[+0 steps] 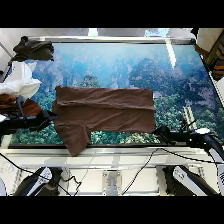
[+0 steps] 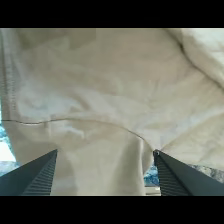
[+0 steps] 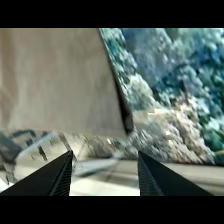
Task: Fold the shirts.
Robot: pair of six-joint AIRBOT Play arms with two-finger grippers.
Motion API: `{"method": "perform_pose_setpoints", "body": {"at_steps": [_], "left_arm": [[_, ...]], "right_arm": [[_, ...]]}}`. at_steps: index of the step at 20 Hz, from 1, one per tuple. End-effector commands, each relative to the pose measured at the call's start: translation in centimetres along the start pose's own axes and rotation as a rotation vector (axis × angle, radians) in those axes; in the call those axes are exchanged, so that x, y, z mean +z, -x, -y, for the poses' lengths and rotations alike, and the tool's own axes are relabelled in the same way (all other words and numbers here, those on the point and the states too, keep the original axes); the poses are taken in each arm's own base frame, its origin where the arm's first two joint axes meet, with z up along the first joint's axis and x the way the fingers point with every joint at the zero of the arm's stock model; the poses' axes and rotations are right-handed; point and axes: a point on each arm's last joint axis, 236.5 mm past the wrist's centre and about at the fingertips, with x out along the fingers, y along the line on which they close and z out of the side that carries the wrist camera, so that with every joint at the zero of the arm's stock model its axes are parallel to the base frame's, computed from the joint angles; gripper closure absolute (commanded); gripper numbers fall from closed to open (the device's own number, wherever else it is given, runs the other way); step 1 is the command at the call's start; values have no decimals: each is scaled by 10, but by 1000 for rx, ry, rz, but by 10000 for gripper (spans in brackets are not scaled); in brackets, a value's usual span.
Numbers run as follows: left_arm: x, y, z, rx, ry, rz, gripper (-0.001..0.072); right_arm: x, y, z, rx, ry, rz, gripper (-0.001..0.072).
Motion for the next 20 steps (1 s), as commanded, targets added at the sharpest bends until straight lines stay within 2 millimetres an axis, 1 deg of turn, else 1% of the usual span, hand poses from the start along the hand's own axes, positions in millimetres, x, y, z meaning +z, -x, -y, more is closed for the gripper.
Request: {"method": "perform_pose_setpoints", "body": {"at_steps": [1,2,4,6,7,8,9,12,15,18,20], "left_arm": [[1,5,8,-19,-12,-8,18],[2,7,10,-22,-17,-10,18],[4,9,12,-25,-20,-3,18],[4,9,13,-28,-20,-3,18],[4,9,13,-28,-20,-6,18],[2,9,13,-30,-20,-12,18],[0,9,14,-32,-21,-22,18],[-6,9,15,-37,-27,-46,18],[-7,9,15,-39,-36,-48,18],[-7,9,15,-39,-36,-50,18],[-7,9,15,-39,-36,-49,18]], "right_arm": [[25,0,9,-27,-26,117,257],[28,0,10,-31,-28,129,276],[32,0,12,-44,-29,149,285],[33,-1,10,-43,-28,151,345],[33,-2,10,-44,-25,150,354],[32,-2,9,-38,-30,148,432],[32,-3,9,-35,-34,145,445],[28,-4,7,-25,-34,127,443],[27,-4,6,-23,-35,124,443],[21,-5,2,-8,-35,96,443],[22,-4,-1,6,-45,103,444]]}}
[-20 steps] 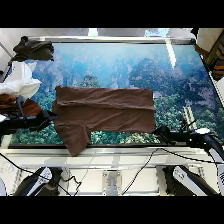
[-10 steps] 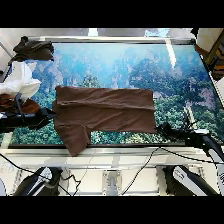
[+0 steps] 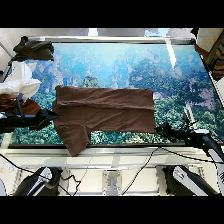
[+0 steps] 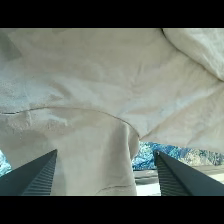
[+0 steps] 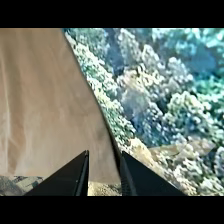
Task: Fold the shirts.
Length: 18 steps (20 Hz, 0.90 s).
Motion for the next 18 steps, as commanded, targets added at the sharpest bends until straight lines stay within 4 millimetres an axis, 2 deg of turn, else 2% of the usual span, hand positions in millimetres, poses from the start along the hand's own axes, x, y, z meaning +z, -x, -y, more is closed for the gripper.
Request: {"method": "perform_pose_setpoints", "body": {"at_steps": [1,7,8,9,13,16,18], "left_arm": [[0,0,0,0,-2,-2,18],[0,0,0,0,-6,-1,18],[0,0,0,0,-6,-1,18],[0,0,0,0,-7,-1,18],[-5,1,0,2,-9,-20,18],[-29,2,-4,17,-18,-122,19],[-37,4,-1,8,-3,-150,19]], "right_arm": [[-2,0,-8,33,-20,-7,443],[2,-2,-13,63,-57,10,449],[1,-3,-13,64,-65,2,521],[-2,-6,-12,57,-57,-8,691],[-9,-21,-19,28,8,-22,686],[-7,-20,-18,26,7,-15,686],[-6,-17,-18,34,-2,-16,687]]}}
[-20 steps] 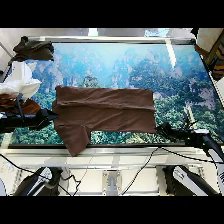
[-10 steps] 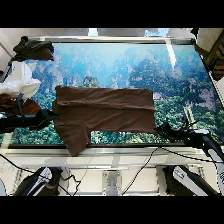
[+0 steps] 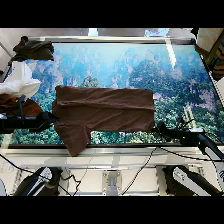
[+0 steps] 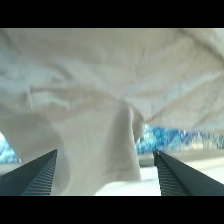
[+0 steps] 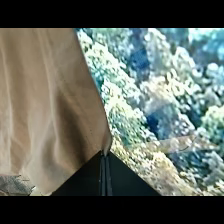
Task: Fold the shirts.
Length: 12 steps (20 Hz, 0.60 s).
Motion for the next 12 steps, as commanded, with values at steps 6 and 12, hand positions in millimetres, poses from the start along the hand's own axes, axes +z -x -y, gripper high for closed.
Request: {"method": "perform_pose_setpoints", "body": {"at_steps": [6,12], "left_arm": [[-83,-38,-60,158,208,-177,20],[-59,-48,-80,204,251,-70,20]], "right_arm": [[12,11,-8,-3,64,-8,687],[12,11,-12,12,56,-7,687]]}}
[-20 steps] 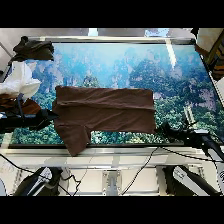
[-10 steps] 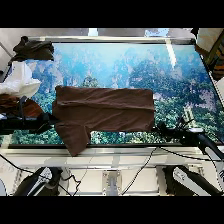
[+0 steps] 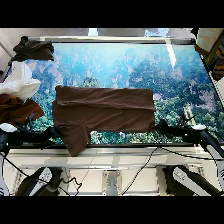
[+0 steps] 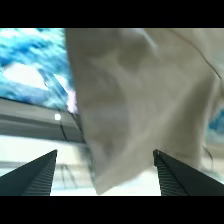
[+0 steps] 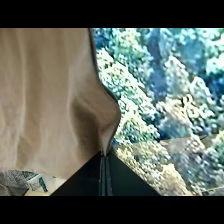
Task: Fold the shirts.
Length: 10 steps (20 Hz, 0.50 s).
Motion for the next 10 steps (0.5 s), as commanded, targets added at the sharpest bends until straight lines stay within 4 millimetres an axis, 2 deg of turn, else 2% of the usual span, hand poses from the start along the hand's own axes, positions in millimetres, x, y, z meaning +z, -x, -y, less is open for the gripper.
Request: {"method": "perform_pose_setpoints", "body": {"at_steps": [1,6,8,9,10], "left_arm": [[8,-11,-12,23,51,15,20],[6,-29,-10,-23,118,-53,38],[8,-35,2,-79,117,-65,94],[9,-39,4,-83,117,-68,149],[8,-43,5,-74,103,-74,246]], "right_arm": [[1,1,-2,6,1,0,687],[0,1,-2,6,1,-2,687],[0,1,-2,6,1,-2,686],[0,1,-2,7,1,-3,687],[0,1,-2,7,0,-3,686]]}}
